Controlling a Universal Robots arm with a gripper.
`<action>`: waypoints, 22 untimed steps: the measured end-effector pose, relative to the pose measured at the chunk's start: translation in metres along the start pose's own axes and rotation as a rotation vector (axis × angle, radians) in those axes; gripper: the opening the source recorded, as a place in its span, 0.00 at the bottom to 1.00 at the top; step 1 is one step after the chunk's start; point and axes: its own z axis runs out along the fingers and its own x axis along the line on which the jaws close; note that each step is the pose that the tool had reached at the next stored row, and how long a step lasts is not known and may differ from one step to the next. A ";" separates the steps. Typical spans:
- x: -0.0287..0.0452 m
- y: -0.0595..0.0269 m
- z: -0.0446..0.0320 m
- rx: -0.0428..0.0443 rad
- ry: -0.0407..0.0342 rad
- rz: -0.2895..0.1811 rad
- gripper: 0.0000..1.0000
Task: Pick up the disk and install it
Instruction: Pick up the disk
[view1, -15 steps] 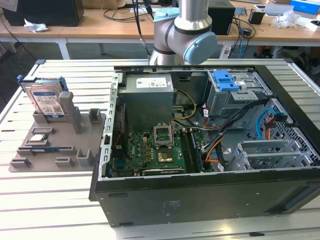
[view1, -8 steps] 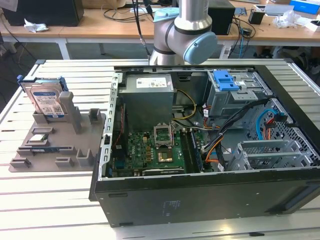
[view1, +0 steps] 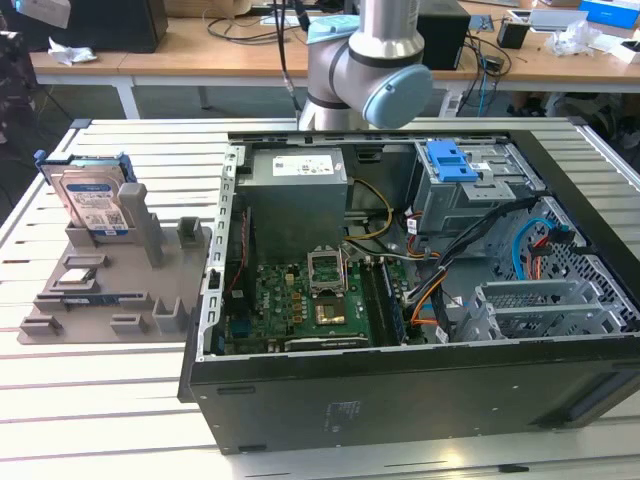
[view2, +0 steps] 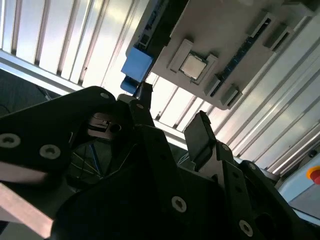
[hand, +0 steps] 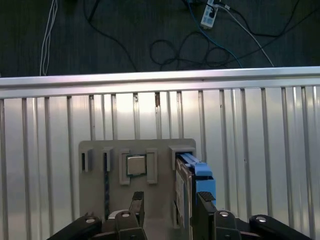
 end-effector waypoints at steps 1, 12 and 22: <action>-0.0046 -0.0029 0.0025 -0.0006 0.0003 0.000 0.54; -0.0204 -0.0135 0.0333 -0.0030 0.0021 -0.019 0.54; -0.0299 -0.0134 0.0583 -0.0036 0.0033 -0.048 0.54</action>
